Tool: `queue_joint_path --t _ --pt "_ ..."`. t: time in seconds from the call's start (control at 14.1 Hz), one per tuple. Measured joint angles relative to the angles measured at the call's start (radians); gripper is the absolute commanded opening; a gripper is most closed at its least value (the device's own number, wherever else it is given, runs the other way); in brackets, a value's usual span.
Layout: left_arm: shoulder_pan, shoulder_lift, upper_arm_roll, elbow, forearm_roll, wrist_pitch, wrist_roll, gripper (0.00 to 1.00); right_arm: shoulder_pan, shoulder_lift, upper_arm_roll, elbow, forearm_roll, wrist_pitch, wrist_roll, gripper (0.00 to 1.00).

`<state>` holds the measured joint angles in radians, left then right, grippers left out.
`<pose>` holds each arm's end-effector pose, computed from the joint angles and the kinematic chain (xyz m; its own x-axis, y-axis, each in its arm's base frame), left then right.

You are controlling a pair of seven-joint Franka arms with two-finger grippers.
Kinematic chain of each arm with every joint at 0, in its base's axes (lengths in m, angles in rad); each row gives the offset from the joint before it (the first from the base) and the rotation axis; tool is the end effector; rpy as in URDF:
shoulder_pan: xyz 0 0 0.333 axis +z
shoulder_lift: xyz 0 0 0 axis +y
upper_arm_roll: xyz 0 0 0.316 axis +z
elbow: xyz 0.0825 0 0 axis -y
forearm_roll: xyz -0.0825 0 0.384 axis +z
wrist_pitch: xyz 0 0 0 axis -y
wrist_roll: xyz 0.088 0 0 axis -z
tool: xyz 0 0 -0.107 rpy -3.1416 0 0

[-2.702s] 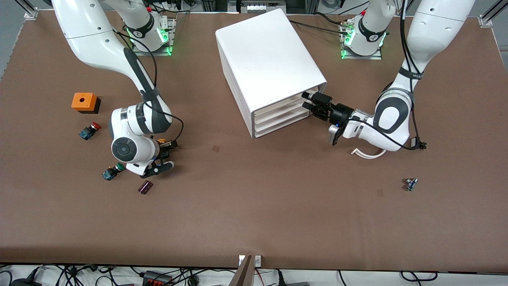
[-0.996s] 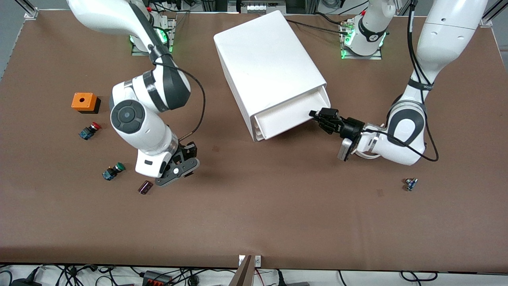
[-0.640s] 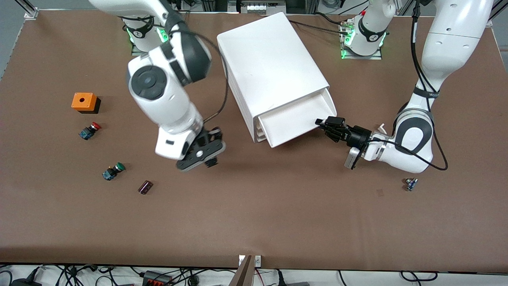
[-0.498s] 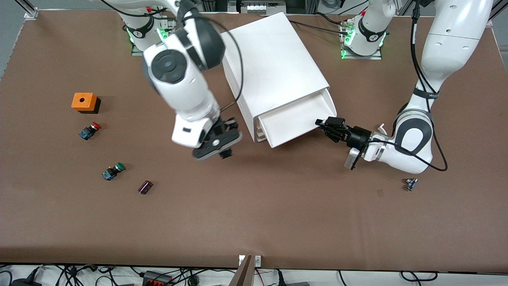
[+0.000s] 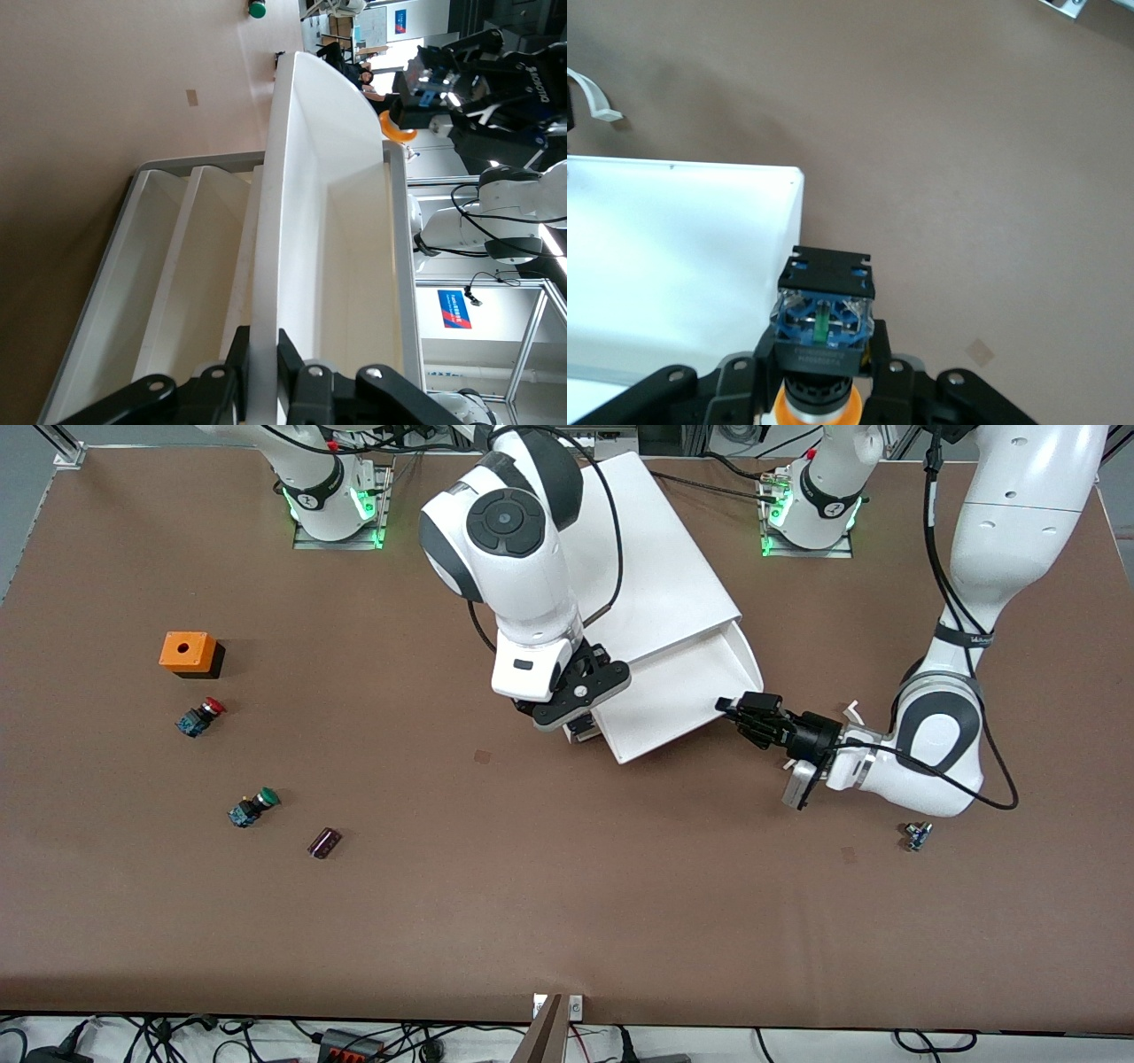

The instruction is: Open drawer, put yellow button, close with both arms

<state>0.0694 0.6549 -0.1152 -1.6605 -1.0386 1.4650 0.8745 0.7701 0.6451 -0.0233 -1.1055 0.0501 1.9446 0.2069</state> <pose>0.6102 -0.1194 0.2482 0.8836 -0.4640 0.0628 -0.1658 -0.1847 0.9687 0.5485 0.5195 0.4605 0.8508 0.4932 0.1813 0.5119 -0.8559 -0.0741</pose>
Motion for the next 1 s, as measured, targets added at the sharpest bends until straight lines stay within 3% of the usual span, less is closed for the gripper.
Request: queue_joint_path --t 0.5,0.78,1.0 --pt "0.027 0.000 0.024 0.100 0.114 -0.035 -0.101 1.00 0.018 0.009 -0.006 0.029 -0.001 -0.003 0.018 0.00" --pt "0.066 -0.006 0.026 0.303 0.275 -0.145 -0.299 1.00 0.036 0.011 -0.003 0.064 -0.001 0.014 0.018 0.00" --pt "0.082 -0.015 0.026 0.404 0.428 -0.183 -0.394 1.00 0.066 0.024 -0.003 0.066 -0.001 0.050 0.054 0.00"
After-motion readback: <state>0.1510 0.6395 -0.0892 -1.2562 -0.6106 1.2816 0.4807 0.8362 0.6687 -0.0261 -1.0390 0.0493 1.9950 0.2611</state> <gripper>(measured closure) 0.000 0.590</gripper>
